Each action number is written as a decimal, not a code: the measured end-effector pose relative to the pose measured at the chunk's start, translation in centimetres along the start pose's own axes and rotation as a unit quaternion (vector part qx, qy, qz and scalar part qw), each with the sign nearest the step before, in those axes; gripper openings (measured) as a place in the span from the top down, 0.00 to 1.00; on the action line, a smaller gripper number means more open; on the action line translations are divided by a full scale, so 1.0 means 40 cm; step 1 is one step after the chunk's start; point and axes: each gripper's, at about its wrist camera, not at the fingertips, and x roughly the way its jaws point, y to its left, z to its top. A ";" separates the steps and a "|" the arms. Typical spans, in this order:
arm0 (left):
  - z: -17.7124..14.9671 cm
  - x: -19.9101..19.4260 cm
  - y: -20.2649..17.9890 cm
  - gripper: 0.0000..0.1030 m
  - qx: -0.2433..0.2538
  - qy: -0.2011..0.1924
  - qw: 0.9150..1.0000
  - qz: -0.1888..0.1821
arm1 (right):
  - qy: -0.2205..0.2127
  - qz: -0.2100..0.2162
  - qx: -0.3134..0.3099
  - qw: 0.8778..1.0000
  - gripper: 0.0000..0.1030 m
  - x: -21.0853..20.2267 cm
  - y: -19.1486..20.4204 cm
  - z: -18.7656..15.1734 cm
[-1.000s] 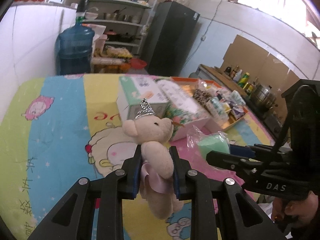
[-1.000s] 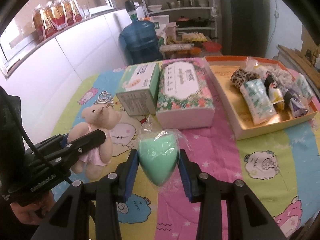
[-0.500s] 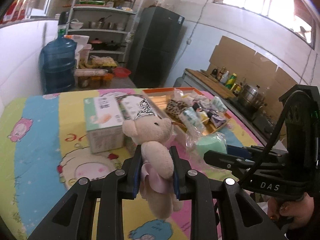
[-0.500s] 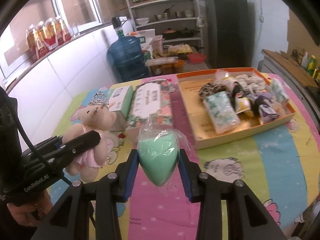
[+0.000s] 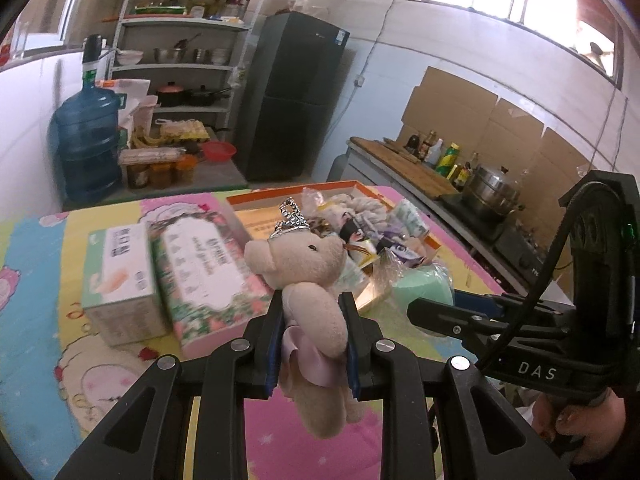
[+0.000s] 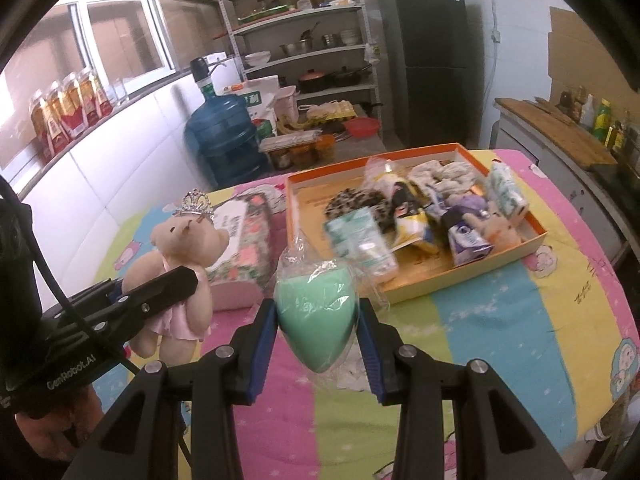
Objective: Organize soft objects
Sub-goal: 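Carry the teddy bear with the left tool while the right tool carries the sponge over the box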
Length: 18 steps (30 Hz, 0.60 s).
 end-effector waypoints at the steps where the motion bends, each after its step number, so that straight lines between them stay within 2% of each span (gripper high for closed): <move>1: 0.006 0.011 -0.011 0.75 0.000 0.000 1.000 0.000 | 0.000 0.000 0.000 1.000 0.61 0.001 -0.011 0.005; 18: 0.101 0.182 -0.100 0.75 -0.022 0.003 0.999 0.035 | -0.009 0.016 -0.018 1.000 0.61 0.064 -0.183 0.133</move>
